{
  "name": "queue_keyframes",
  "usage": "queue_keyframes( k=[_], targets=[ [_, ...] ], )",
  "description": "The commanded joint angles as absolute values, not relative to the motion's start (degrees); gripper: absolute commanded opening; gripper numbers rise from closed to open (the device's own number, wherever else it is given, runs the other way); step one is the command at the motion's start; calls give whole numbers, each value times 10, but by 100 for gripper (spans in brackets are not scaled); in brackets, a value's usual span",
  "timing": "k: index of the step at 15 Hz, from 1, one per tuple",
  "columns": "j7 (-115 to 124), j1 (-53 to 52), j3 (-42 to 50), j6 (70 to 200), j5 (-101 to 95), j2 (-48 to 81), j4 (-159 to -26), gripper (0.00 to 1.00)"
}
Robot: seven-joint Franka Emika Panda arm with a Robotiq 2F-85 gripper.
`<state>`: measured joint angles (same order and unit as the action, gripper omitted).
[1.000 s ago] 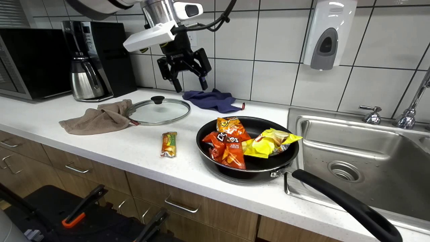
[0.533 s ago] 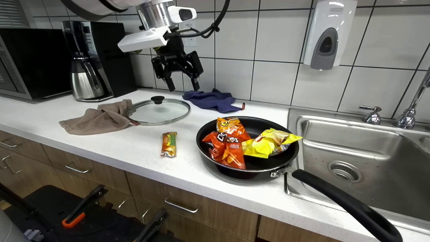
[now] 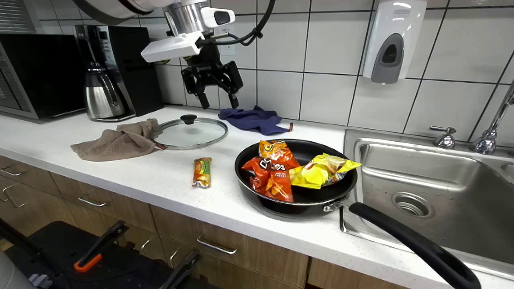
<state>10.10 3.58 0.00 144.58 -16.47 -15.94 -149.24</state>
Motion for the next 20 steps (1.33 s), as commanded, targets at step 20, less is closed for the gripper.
queue_keyframes(
  k=[20],
  targets=[
    [71, -2, -20, 1540, -114, -80, -1456, 100]
  ],
)
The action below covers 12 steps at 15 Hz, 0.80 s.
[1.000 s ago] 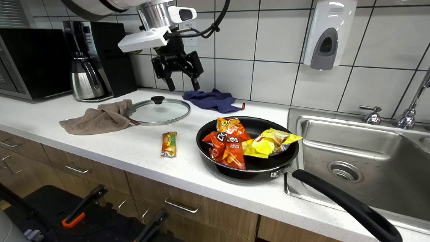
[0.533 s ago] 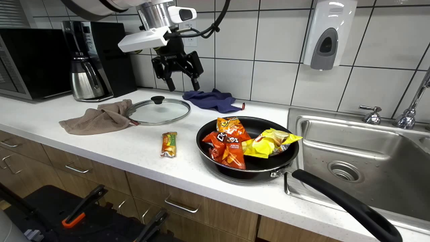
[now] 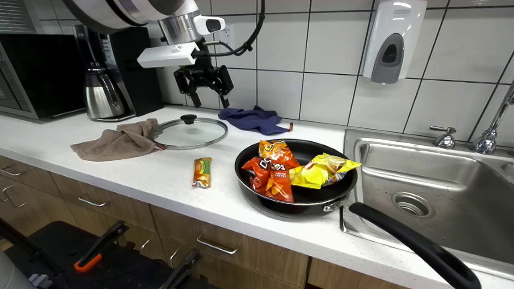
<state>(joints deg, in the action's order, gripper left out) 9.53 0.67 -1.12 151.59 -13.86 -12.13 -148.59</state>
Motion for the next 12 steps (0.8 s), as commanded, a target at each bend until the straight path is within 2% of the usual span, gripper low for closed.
queue_keyframes(
  k=[1, 12],
  targets=[
    [60, -10, -20, 1547, -105, -66, -1447, 100],
    [-45, -58, -52, 1538, -61, 58, -1316, 100]
  ],
)
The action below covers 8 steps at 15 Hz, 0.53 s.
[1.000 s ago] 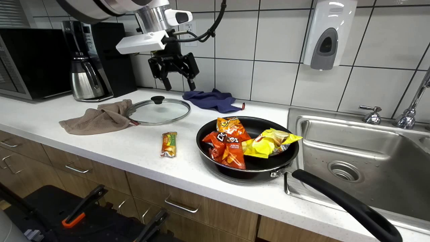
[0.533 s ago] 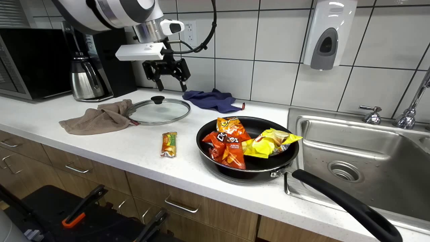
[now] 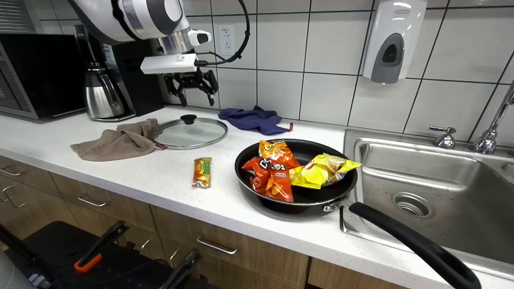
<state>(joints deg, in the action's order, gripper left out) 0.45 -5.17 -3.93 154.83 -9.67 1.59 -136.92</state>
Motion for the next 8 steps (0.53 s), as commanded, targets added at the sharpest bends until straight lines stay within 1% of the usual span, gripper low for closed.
queue_keyframes(
  k=[1, 8],
  targets=[
    [-62, -60, -58, 1537, -44, 69, -1303, 100],
    [-158, -55, -104, 1526, 45, 149, -1222, 100]
  ],
)
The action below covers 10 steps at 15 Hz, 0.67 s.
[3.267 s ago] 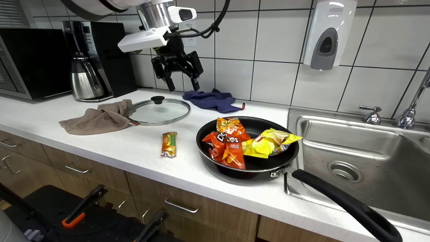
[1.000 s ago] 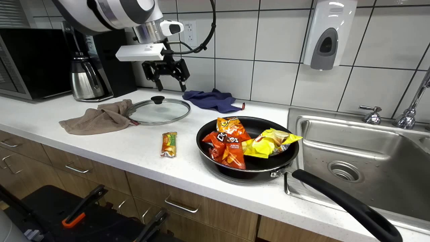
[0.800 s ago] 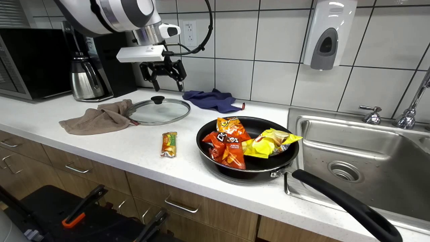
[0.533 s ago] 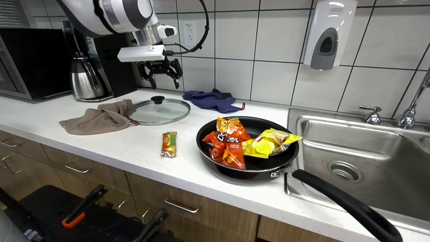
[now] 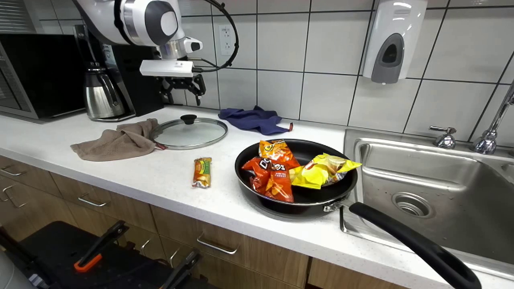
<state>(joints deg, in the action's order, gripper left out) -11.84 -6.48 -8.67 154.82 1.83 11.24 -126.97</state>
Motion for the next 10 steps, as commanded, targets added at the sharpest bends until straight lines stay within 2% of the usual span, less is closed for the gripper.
queue_keyframes(
  k=[1, 10],
  targets=[
    [-158, -54, -105, 1523, 44, 158, -1213, 100],
    [-117, -70, -83, 1483, -8, 204, -1172, 100]
  ],
)
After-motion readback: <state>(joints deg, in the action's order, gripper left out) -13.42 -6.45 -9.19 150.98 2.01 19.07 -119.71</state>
